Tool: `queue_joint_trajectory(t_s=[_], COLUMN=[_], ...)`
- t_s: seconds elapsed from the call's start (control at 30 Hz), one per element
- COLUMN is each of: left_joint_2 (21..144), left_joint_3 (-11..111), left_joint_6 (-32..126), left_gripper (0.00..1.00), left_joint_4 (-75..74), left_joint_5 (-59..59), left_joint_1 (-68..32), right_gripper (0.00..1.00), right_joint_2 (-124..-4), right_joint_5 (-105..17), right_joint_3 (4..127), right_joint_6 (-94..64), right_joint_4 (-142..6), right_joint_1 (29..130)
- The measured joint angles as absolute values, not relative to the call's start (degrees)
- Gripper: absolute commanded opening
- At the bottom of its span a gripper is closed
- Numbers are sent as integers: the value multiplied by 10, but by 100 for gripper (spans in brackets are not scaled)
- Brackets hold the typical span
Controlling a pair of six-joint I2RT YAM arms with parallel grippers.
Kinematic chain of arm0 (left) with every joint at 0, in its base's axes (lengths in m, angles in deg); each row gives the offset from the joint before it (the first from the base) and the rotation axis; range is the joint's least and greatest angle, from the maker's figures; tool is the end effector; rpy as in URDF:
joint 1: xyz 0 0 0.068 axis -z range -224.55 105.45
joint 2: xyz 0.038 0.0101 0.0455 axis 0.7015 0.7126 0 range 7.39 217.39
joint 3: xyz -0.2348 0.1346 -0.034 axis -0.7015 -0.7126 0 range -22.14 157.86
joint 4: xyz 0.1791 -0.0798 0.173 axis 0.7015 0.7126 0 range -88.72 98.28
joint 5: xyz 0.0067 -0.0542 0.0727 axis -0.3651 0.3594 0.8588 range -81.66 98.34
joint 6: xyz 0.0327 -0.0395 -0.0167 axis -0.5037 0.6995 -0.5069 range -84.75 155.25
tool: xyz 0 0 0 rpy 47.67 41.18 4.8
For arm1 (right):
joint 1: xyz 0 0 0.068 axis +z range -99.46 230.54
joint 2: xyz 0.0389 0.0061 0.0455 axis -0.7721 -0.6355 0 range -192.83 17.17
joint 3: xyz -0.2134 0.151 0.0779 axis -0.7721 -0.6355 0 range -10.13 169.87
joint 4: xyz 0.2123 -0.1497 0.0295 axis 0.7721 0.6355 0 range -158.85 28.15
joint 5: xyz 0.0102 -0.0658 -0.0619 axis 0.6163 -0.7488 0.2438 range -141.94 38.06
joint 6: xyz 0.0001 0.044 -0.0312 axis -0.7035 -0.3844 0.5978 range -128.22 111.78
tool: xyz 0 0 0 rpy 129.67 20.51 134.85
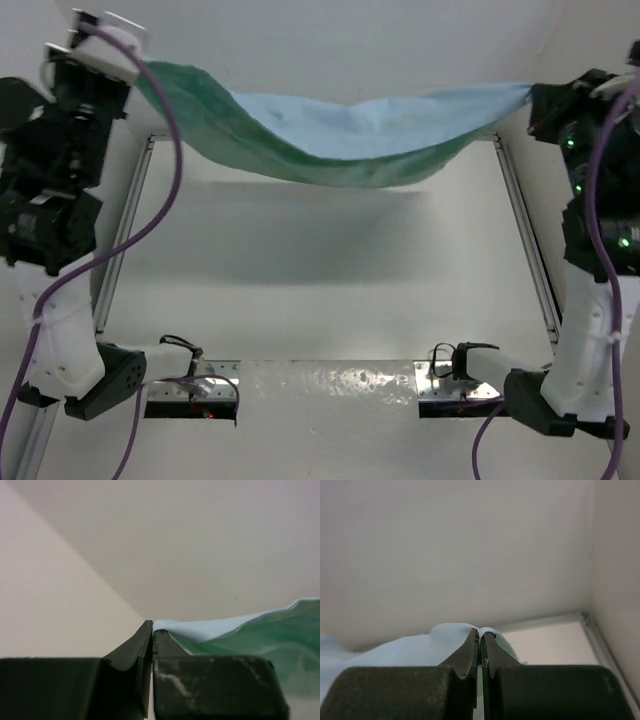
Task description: Put the pillow into the pillowcase
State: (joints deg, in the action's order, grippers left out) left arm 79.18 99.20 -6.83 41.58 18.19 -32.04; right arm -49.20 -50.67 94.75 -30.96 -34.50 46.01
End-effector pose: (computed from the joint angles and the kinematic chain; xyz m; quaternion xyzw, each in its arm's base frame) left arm 0.1560 -0.0285 0.6072 0.2379 0.6035 0.2474 0.7197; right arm 0.1774 -0.0134 0.5627 0.1527 0.6637 0.1234 0.7218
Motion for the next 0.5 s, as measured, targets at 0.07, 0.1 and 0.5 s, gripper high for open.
queue_joint_trajectory(t_s=[0.07, 0.1, 0.5], left_joint_2=[796, 796, 734], left_joint_3=[1072, 1101, 1107], left_joint_6=[-74, -80, -157], left_gripper=[0, 0, 0], left_joint_4=[409, 405, 405], left_joint_5=[208, 223, 362], left_joint_1=[-322, -322, -322], right_gripper=[0, 0, 0], right_joint_2=[-475, -463, -348], right_joint_5=[-528, -535, -610], right_joint_3=[994, 1007, 1038], right_joint_6=[-294, -288, -228], right_joint_4=[-348, -348, -289], right_joint_1=[460, 461, 462])
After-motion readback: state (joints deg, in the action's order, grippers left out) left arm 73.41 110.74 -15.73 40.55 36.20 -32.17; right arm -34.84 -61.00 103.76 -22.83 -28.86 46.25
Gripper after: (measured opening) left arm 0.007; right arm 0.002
